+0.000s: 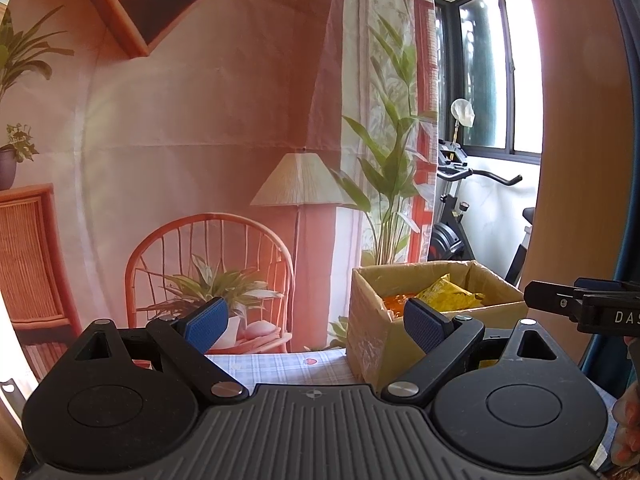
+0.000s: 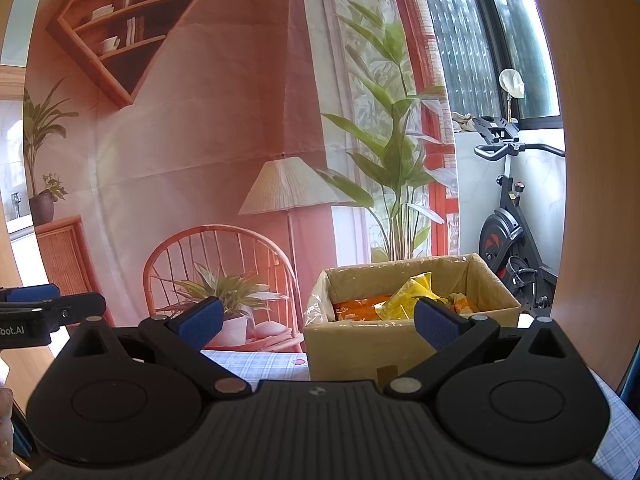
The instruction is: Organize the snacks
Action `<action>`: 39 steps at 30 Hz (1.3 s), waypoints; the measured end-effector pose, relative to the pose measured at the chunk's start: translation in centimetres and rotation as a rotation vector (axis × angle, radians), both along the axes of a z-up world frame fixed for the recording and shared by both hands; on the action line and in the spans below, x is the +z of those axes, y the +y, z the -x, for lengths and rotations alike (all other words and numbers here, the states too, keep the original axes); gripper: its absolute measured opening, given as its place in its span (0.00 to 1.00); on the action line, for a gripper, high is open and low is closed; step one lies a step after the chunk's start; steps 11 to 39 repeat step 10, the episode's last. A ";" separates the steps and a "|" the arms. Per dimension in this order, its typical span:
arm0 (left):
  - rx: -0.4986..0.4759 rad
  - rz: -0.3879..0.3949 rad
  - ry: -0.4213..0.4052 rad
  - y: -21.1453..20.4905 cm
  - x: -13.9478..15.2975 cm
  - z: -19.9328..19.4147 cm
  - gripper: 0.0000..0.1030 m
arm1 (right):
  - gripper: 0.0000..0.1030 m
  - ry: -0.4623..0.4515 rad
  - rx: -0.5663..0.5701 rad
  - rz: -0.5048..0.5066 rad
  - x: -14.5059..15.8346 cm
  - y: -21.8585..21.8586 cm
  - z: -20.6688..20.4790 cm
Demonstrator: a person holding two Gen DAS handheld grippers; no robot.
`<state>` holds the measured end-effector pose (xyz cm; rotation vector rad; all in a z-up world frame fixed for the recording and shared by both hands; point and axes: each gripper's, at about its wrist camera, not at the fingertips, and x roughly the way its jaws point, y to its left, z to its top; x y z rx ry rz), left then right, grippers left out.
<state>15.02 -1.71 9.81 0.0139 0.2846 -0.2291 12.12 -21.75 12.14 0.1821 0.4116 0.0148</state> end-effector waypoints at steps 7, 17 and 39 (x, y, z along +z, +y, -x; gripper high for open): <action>-0.002 -0.001 0.008 -0.1 -0.4 -0.5 0.93 | 1.00 0.010 -0.001 -0.007 -0.4 -0.3 -0.5; 0.000 -0.004 0.012 -0.2 -0.5 -0.8 0.93 | 1.00 0.014 -0.003 -0.012 -0.7 -0.5 -0.8; 0.000 -0.004 0.012 -0.2 -0.5 -0.8 0.93 | 1.00 0.014 -0.003 -0.012 -0.7 -0.5 -0.8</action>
